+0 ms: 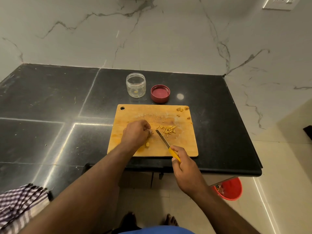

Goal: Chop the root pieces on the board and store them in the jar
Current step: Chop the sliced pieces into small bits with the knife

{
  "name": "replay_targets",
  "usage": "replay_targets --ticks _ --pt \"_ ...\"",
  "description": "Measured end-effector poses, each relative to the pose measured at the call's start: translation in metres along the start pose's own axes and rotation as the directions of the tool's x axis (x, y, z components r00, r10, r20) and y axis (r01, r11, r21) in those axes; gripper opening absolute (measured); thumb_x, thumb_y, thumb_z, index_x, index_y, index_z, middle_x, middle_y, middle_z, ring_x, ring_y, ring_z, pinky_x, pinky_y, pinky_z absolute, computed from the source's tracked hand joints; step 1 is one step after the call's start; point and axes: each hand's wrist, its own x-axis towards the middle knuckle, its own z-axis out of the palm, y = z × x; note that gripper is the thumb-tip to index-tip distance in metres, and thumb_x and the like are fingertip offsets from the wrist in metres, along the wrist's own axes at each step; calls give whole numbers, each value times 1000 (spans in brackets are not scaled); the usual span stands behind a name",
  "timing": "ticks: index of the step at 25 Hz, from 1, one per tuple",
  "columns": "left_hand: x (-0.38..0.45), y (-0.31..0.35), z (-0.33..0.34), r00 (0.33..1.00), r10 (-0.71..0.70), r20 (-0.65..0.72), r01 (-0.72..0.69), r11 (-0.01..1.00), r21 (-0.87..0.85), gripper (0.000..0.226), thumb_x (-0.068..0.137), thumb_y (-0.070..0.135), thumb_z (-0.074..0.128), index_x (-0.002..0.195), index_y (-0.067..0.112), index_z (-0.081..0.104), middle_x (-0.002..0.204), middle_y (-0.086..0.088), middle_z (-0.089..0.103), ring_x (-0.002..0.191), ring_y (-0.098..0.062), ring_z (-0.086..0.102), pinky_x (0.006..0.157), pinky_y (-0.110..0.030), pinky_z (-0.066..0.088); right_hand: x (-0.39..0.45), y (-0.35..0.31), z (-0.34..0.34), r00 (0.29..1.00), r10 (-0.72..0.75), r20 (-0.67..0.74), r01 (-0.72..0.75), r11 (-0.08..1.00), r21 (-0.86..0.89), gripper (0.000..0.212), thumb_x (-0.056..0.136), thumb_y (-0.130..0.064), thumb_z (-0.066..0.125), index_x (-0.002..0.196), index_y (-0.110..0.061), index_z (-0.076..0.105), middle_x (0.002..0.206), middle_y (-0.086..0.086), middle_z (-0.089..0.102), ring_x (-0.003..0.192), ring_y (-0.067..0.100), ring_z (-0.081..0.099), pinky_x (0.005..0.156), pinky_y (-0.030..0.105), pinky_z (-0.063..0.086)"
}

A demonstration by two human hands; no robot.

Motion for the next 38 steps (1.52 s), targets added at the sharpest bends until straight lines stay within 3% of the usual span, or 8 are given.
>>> replay_targets --ticks 4,9,12,16,23,33,38 --pt "0 -9 -1 1000 27 2 -27 999 29 27 92 30 71 119 25 71 105 5 72 95 -11 63 86 -38 57 0 -1 0 1000 7 -15 -7 1000 -1 36 103 -26 41 137 -39 39 86 -7 60 59 3 51 49 19 39" --pt "-4 -4 1 999 41 -17 -39 995 93 25 89 32 74 113 25 74 107 6 73 94 -10 63 85 -38 58 5 -11 2 999 -24 -22 23 998 -51 41 103 -22 39 143 -31 37 105 -5 60 70 1 48 55 12 37" --pt "-6 -2 1 999 35 -38 -31 995 99 24 89 33 74 111 23 75 106 6 72 94 -11 63 85 -39 59 10 -18 3 998 -63 -10 62 991 -115 46 103 -21 38 148 -27 33 122 -4 55 90 3 49 69 10 38" --pt "-8 0 0 998 49 -37 -45 994 99 25 89 34 73 112 25 73 104 6 73 94 -12 64 84 -39 57 13 -22 8 995 -93 25 95 980 -174 48 104 -20 37 151 -25 29 131 -3 51 101 5 48 87 21 46" --pt "-7 -2 4 996 44 -74 -36 993 116 16 89 36 71 102 29 76 99 10 71 94 -13 62 84 -44 55 17 -27 16 993 -103 54 113 963 -244 50 103 -22 35 152 -24 26 126 1 52 102 15 54 87 33 50" --pt "-4 -2 4 997 -22 -69 30 993 117 9 88 41 71 93 34 73 94 15 68 100 -15 57 89 -46 49 6 -31 16 994 -71 88 95 944 -315 51 103 -23 33 153 -26 21 125 2 51 99 17 54 81 31 47" --pt "-4 -1 3 998 -27 -61 34 994 109 9 90 39 70 96 33 74 97 15 68 104 -16 55 92 -46 47 -1 -25 7 996 -91 5 88 949 -302 50 104 -23 34 152 -27 23 125 -2 51 94 11 56 77 25 49"
